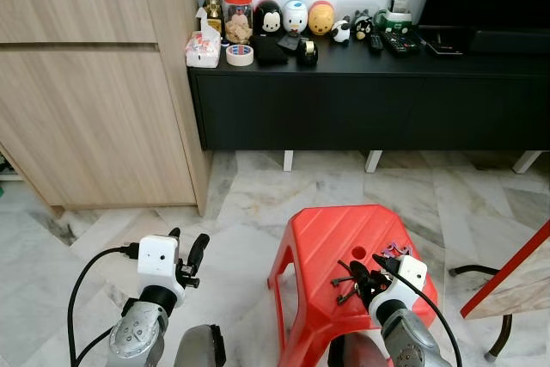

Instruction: Hang keys on a hook

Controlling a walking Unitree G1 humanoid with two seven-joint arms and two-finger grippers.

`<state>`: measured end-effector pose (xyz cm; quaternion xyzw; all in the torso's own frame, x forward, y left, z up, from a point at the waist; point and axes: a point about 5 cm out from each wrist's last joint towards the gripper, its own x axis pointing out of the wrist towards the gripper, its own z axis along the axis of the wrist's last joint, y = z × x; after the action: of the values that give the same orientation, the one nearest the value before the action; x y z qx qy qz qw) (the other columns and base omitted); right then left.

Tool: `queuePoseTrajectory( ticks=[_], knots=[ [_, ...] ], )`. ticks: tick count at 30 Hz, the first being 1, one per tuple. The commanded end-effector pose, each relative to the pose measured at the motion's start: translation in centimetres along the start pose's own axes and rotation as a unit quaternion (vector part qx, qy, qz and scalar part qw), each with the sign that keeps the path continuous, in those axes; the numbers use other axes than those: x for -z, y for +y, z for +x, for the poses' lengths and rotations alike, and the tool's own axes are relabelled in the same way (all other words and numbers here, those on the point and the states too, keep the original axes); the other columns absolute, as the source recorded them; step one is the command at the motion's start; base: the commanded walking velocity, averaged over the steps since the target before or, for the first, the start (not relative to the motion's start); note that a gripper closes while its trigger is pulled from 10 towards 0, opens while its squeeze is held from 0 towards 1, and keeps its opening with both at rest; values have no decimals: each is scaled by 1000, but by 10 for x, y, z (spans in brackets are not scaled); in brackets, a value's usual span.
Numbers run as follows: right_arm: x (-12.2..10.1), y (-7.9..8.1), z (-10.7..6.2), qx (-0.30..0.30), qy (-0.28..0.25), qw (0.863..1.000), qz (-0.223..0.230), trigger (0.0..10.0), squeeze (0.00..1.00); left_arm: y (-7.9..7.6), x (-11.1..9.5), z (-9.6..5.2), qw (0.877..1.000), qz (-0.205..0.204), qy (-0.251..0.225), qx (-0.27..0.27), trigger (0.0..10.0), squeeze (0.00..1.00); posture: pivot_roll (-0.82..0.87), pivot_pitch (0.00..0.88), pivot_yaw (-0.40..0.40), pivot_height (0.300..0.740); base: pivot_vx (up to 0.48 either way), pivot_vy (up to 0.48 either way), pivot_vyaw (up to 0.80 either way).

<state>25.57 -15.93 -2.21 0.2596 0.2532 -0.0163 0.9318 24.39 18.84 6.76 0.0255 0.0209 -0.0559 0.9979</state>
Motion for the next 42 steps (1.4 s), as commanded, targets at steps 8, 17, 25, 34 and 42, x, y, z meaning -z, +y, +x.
queuePoseTrajectory(
  ticks=[8, 17, 25, 34, 42],
  knots=[
    [3, -3, 0, 11, 13, 1000, -8, 10000, 0, -2, 2, 1, 1000, 12, 8, 7, 10000, 0, 91, 0, -71, 586, 0, 0, 0],
    [4, -4, 0, 11, 17, 1000, -10, 10000, 0, -3, 2, 1, 1000, 12, 8, 6, 10000, 0, 91, 0, -72, 586, 0, 0, 0],
    [6, -5, 0, 16, 28, 999, -14, 10000, 0, -3, 2, 1, 1000, 15, 8, 8, 10000, 0, 91, 0, -72, 586, 0, 0, 0],
    [9, -6, 0, 19, 35, 999, -17, 10000, 0, -3, 2, 1, 1000, 15, 8, 9, 10000, 0, 91, 0, -72, 586, 0, 0, 0],
    [10, -6, 0, 19, 39, 999, -18, 2353, 0, -3, 2, 1, 1000, 16, 8, 8, 10000, 0, 92, 0, -73, 586, 0, 0, 0]
  ],
)
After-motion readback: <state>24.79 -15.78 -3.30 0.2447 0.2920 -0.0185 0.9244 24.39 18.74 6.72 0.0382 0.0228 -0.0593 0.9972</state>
